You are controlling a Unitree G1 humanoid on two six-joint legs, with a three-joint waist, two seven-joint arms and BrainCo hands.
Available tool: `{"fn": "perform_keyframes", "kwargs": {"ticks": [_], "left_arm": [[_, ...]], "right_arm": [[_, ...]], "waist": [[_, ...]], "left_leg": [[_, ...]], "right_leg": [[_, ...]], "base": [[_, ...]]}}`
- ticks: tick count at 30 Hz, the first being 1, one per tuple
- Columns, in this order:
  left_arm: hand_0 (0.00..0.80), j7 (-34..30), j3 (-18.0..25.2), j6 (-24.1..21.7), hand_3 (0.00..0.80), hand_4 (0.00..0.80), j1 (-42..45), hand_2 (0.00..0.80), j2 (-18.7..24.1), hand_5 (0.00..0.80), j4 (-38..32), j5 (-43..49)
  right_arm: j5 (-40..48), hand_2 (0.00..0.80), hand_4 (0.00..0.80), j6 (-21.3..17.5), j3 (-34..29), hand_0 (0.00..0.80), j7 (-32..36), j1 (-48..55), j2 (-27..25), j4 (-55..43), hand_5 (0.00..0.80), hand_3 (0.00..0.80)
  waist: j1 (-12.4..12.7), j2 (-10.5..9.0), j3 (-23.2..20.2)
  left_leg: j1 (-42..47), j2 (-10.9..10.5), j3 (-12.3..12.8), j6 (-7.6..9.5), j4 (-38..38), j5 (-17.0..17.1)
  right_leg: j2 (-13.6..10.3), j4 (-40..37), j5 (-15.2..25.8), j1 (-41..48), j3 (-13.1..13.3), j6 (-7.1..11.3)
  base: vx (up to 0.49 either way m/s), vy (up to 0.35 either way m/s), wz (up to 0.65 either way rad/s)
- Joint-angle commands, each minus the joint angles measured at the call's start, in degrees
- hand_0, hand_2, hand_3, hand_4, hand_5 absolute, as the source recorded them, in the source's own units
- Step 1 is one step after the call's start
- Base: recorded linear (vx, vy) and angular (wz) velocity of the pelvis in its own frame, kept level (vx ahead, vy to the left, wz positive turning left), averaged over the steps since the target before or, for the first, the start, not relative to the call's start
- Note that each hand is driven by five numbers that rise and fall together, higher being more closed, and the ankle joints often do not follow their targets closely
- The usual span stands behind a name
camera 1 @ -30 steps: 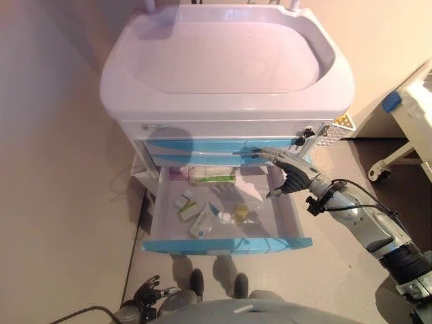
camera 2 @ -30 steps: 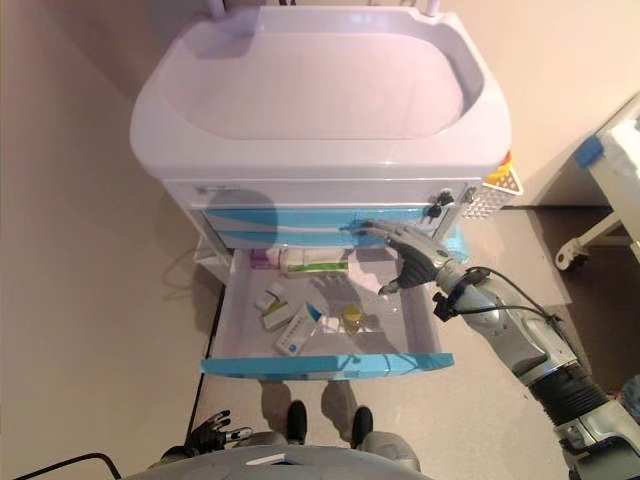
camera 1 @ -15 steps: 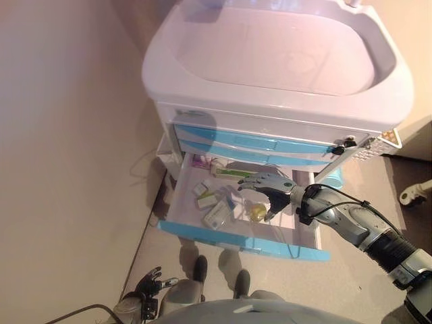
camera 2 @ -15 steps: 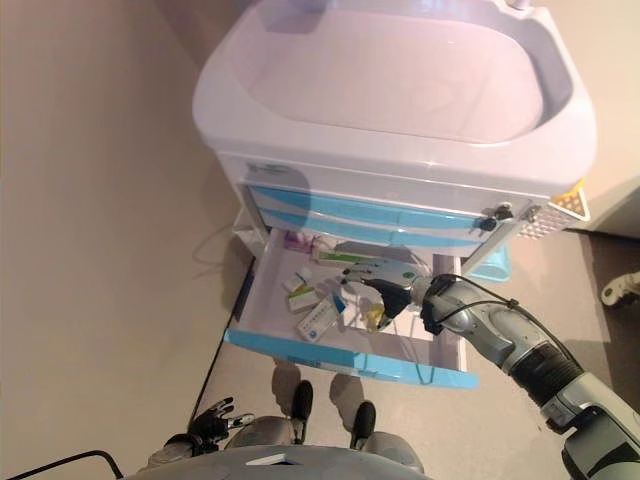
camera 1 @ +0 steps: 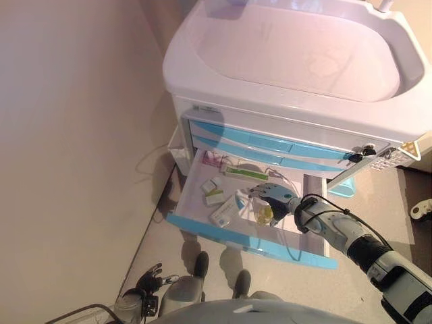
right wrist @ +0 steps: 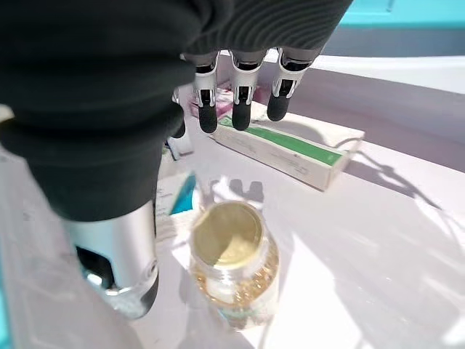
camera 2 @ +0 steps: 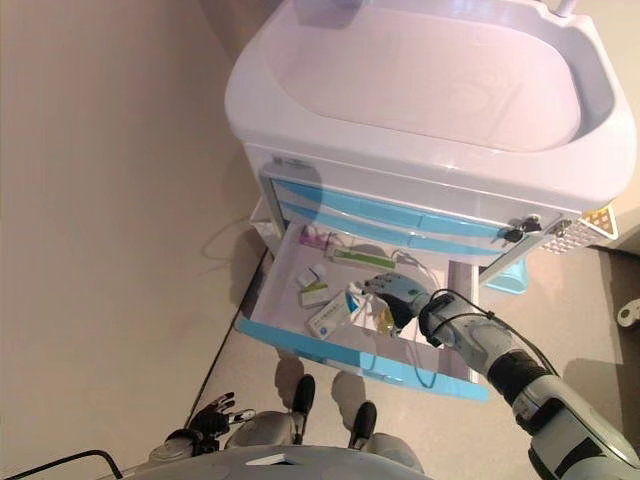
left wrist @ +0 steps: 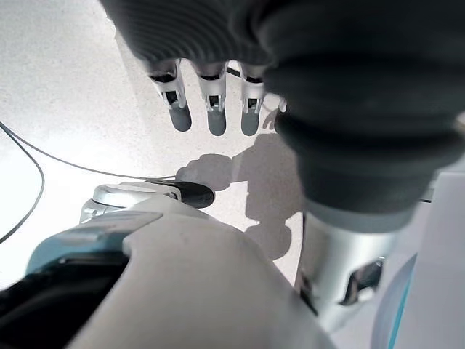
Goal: Open the drawer and pick up the medicine
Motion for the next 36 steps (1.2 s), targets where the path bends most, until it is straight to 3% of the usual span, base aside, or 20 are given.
{"fn": "perform_keyframes", "kwargs": {"ticks": [1,13,36], "left_arm": [[0.0,0.19,-2.65,-0.12,0.0,0.0,-0.63,0.0,1.17,0.0,1.48,0.64],[0.0,-0.16,-3.53,-0.7,0.0,0.0,-1.78,0.0,0.47,0.0,1.27,0.49],[0.0,-0.23,-3.06,-1.12,0.0,0.0,-2.23,0.0,0.35,0.0,2.14,1.25]], "right_arm": [[-2.1,0.0,0.0,0.48,1.87,0.0,-3.92,-2.59,1.56,0.87,0.0,0.0],[-5.62,0.0,0.0,2.65,1.88,0.0,-6.66,-2.59,5.18,7.47,0.0,0.0],[-9.54,0.0,0.0,5.91,-0.01,0.0,-10.38,-1.11,6.59,12.58,0.0,0.0]], "waist": [[1.45,-0.77,-1.0],[1.37,0.04,-0.36],[1.02,0.06,-0.1]], "left_leg": [[1.5,-0.81,1.69,-0.86,0.84,-7.15],[1.18,-1.13,1.41,-0.51,1.01,-7.0],[1.24,-1.19,1.82,-0.13,0.8,-7.03]], "right_leg": [[-3.4,3.11,-1.26,-1.24,0.85,4.0],[-3.6,3.79,-1.43,-1.76,0.73,3.78],[-3.66,3.66,-1.1,-2.04,1.2,4.02]], "base": [[0.0,0.0,0.0],[0.0,0.0,0.0],[0.0,0.0,0.0]]}}
